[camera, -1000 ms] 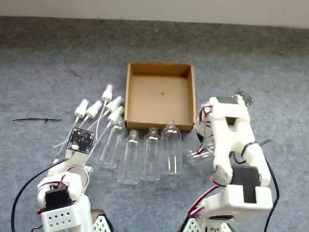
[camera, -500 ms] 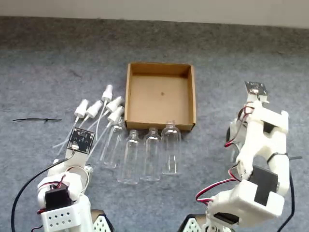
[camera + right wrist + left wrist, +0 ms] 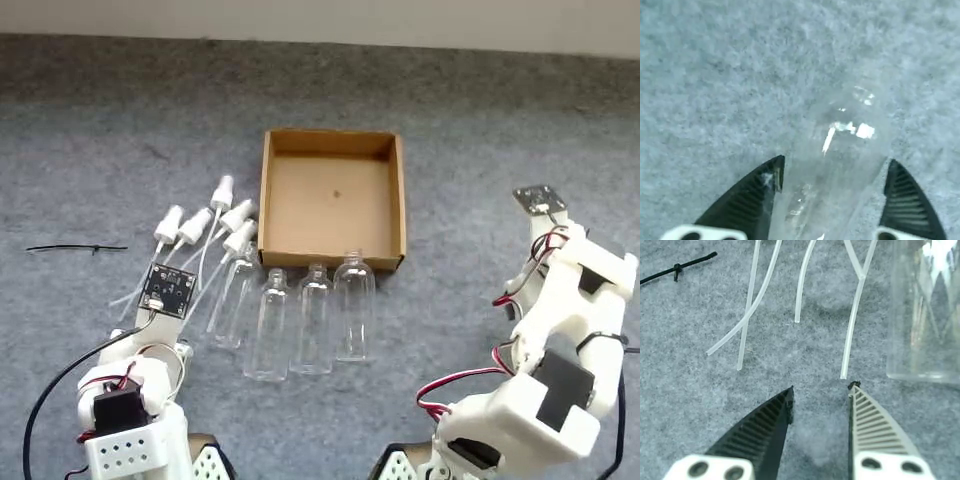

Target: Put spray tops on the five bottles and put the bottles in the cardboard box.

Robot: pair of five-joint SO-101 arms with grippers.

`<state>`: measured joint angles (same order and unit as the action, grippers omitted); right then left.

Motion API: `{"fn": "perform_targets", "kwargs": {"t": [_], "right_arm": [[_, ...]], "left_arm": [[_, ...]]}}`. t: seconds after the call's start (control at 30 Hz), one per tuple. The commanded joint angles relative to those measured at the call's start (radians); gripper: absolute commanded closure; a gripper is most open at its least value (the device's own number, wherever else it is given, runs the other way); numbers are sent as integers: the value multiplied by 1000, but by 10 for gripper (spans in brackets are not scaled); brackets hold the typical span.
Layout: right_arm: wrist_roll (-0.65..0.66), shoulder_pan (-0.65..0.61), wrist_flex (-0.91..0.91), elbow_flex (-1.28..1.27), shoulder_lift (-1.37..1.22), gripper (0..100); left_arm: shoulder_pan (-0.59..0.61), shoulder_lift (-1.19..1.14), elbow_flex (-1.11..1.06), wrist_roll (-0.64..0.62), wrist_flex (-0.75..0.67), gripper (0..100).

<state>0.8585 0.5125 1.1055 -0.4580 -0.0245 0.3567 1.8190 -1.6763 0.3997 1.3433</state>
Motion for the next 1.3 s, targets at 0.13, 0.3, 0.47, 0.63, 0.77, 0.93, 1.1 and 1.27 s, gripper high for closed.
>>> {"fn": "perform_targets", "kwargs": {"t": [0.13,0.3,0.47,0.63,0.77,0.93,1.1,1.27], "right_arm": [[-130,-33,85,140,7,663],[-239,-84,125,268,-7,663],[-247,-114,243,421,-168,663],[-253,-107,351,584,-291,663],[-253,-74,354,628,-323,663],[-249,-62,355,628,-377,721],[-247,-62,357,628,-404,724],[-247,-62,349,630,-432,728]], "left_arm": [[15,-2,-19,8,11,829],[15,-2,-19,8,11,829],[15,-2,-19,8,11,829],[15,-2,-19,8,11,829],[16,-2,-19,8,11,829],[16,-2,-19,8,11,829],[16,-2,-19,8,11,829],[16,-2,-19,8,11,829]]}}
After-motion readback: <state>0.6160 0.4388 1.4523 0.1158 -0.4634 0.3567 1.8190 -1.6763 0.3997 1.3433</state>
